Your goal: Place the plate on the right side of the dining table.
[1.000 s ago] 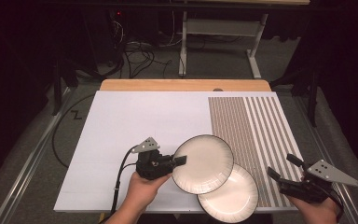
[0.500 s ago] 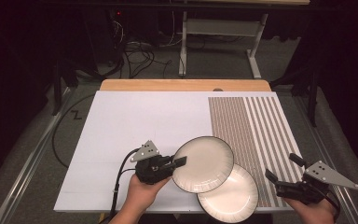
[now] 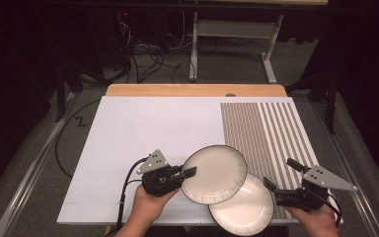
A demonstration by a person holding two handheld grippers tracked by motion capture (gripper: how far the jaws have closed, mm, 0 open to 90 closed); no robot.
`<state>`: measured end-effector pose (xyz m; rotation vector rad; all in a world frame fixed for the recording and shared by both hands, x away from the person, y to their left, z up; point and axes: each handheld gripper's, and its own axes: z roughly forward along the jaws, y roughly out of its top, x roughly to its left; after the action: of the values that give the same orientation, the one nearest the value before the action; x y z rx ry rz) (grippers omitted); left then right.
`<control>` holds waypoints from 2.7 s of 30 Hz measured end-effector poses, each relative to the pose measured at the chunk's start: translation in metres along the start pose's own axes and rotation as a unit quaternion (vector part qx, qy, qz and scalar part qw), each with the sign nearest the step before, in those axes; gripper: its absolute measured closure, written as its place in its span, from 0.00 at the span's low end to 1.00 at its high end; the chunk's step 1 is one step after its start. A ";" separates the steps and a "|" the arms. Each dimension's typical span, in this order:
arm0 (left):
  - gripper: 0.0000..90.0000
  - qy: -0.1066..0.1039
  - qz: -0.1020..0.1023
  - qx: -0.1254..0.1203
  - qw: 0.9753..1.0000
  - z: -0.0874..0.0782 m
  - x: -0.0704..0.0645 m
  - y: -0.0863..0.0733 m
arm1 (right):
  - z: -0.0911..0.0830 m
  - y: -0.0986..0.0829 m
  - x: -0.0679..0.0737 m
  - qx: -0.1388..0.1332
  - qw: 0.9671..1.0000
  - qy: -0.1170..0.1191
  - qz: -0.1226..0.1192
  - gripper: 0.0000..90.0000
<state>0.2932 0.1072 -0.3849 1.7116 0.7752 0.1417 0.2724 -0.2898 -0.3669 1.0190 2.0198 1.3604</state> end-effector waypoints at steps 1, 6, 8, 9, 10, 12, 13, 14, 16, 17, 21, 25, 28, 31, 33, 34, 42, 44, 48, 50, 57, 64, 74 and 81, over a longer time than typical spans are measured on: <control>0.86 0.000 0.001 0.000 1.000 0.000 0.000 0.000 | 0.002 0.001 0.002 0.002 1.000 0.002 -0.002 0.02; 0.86 -0.002 0.009 0.004 1.000 -0.001 0.000 0.001 | 0.017 0.006 0.013 0.009 1.000 0.019 -0.008 0.03; 0.86 -0.001 0.011 0.005 1.000 -0.002 0.000 0.001 | 0.019 0.006 0.014 0.010 1.000 0.022 -0.009 0.03; 0.86 -0.001 0.012 0.005 1.000 -0.002 0.000 0.001 | 0.021 0.007 0.016 0.011 1.000 0.023 -0.011 0.03; 0.86 -0.001 0.013 0.005 1.000 -0.002 -0.001 0.001 | 0.023 0.008 0.017 0.012 1.000 0.025 -0.013 0.04; 0.86 -0.001 0.016 0.006 1.000 -0.002 -0.001 0.001 | 0.026 0.010 0.021 0.013 0.999 0.030 -0.015 0.05; 0.86 0.000 0.016 0.006 1.000 -0.002 -0.001 0.001 | 0.028 0.011 0.022 0.014 0.999 0.033 -0.015 0.05; 0.86 0.000 0.017 0.006 1.000 -0.002 -0.001 0.001 | 0.030 0.011 0.023 0.014 0.999 0.036 -0.014 0.06; 0.86 0.000 0.018 0.007 1.000 -0.003 -0.001 0.001 | 0.034 0.012 0.026 0.016 0.999 0.043 -0.014 0.08; 0.86 0.000 0.018 0.006 1.000 -0.003 -0.001 0.001 | 0.036 0.012 0.027 0.019 0.999 0.045 -0.013 0.08; 0.86 0.000 0.021 0.007 1.000 -0.003 -0.002 0.001 | 0.044 0.012 0.035 0.031 0.998 0.058 -0.017 0.18; 0.86 0.000 0.025 0.008 1.000 -0.005 -0.001 0.001 | 0.049 0.010 0.042 0.040 0.996 0.078 -0.015 0.27; 0.86 0.000 0.026 0.009 1.000 -0.005 -0.001 0.001 | 0.053 0.008 0.045 0.053 0.994 0.092 -0.004 0.39; 0.86 -0.001 0.027 0.008 1.000 -0.005 -0.002 0.001 | 0.054 0.005 0.044 0.063 0.993 0.102 0.001 0.47; 0.86 -0.001 0.027 0.009 1.000 -0.006 -0.002 0.001 | 0.054 0.003 0.045 0.069 0.992 0.110 -0.001 0.50; 0.86 -0.001 0.027 0.009 1.000 -0.006 -0.002 0.001 | 0.055 0.002 0.046 0.071 0.991 0.111 -0.004 0.53; 0.86 -0.001 0.026 0.010 1.000 -0.007 -0.001 0.000 | 0.055 0.000 0.047 0.075 0.991 0.112 0.007 0.70; 0.86 -0.002 0.024 0.010 1.000 -0.007 -0.001 0.000 | 0.055 0.000 0.046 0.074 0.990 0.117 0.016 0.74; 0.87 -0.001 0.019 0.010 1.000 -0.006 -0.001 0.000 | 0.055 0.001 0.043 0.074 0.989 0.126 0.037 0.80; 0.87 -0.002 0.016 0.010 1.000 -0.006 0.000 0.000 | 0.055 0.001 0.042 0.072 0.988 0.126 0.043 0.83; 0.87 -0.006 0.005 0.011 1.000 -0.007 0.002 0.000 | 0.055 0.002 0.040 0.071 0.987 0.125 0.065 0.90; 0.88 -0.013 -0.026 0.013 1.000 -0.007 0.004 0.000 | 0.054 0.003 0.038 0.078 0.985 0.130 0.085 0.93; 0.89 -0.010 -0.026 0.007 1.000 -0.005 -0.003 0.006 | 0.047 0.010 0.033 0.070 0.983 0.131 0.104 0.96; 0.88 -0.007 -0.013 -0.001 1.000 0.004 -0.010 0.018 | 0.036 0.021 0.025 0.058 0.987 0.119 0.096 0.96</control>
<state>0.2950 0.0964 -0.3669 1.6979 0.7863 0.1131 0.2905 -0.2451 -0.3614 1.1780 2.2453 1.5414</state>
